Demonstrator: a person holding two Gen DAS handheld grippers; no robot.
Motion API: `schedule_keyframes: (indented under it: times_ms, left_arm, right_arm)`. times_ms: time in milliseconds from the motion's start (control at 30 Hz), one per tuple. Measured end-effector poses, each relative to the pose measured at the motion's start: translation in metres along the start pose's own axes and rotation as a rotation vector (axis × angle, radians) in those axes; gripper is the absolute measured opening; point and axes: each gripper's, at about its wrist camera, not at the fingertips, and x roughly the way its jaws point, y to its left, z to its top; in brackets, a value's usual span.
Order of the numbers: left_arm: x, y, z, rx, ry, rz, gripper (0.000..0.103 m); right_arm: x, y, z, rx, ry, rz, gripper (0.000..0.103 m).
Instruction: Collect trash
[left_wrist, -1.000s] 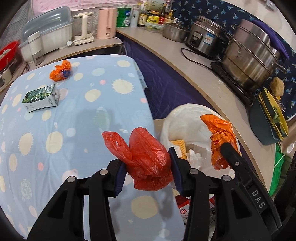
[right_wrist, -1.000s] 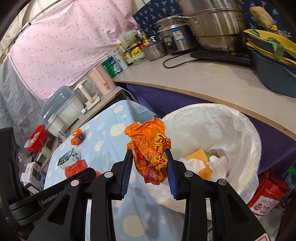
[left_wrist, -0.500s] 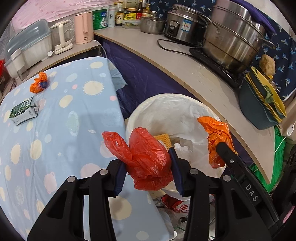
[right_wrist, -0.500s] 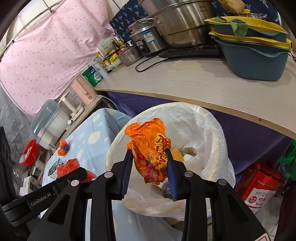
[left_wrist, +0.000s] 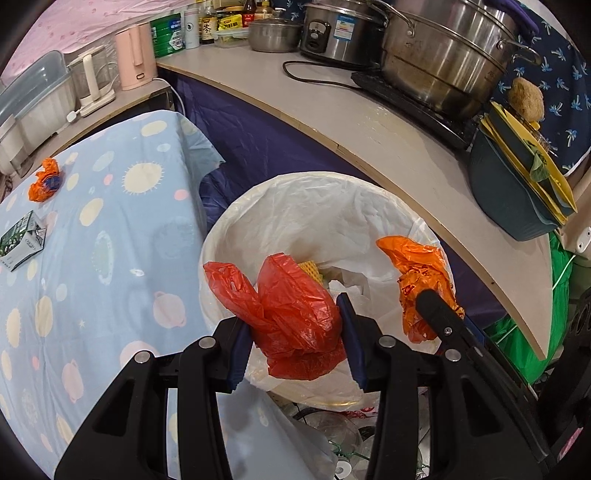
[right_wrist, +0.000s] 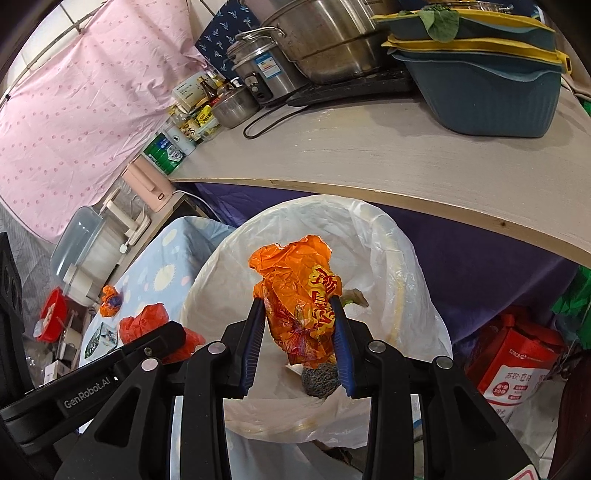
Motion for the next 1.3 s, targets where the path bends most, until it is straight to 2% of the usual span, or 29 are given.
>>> schedule_keyframes:
  times_ms: [300, 400, 433, 533, 800, 1033, 1300]
  left_arm:
    - [0.013, -0.005, 0.004, 0.015, 0.004, 0.011, 0.045]
    - [0.014, -0.005, 0.005, 0.012, 0.001, 0.019, 0.054]
    - [0.013, -0.004, 0.005, 0.010, -0.004, 0.025, 0.057]
    - [0.013, -0.003, 0.007, 0.005, -0.008, 0.031, 0.062]
    - [0.010, 0.004, 0.008, -0.022, -0.006, 0.032, 0.067]
    - [0.003, 0.010, 0.007, -0.035, -0.014, 0.021, 0.067]
    - [-0.008, 0.030, 0.004, -0.069, -0.028, 0.026, 0.071]
  right_arm:
    - [0.004, -0.004, 0.004, 0.019, -0.005, -0.015, 0.039]
    - [0.004, -0.003, 0.005, 0.027, -0.009, -0.015, 0.039]
    - [0.003, -0.004, 0.006, 0.031, -0.013, -0.017, 0.042]
    - [0.001, -0.004, 0.007, 0.036, -0.018, -0.016, 0.044]
    - [-0.004, 0.004, 0.009, 0.022, -0.027, -0.011, 0.044]
    - [-0.009, 0.012, 0.010, 0.005, -0.036, -0.008, 0.045]
    - [-0.012, 0.035, 0.006, -0.040, -0.036, 0.001, 0.046]
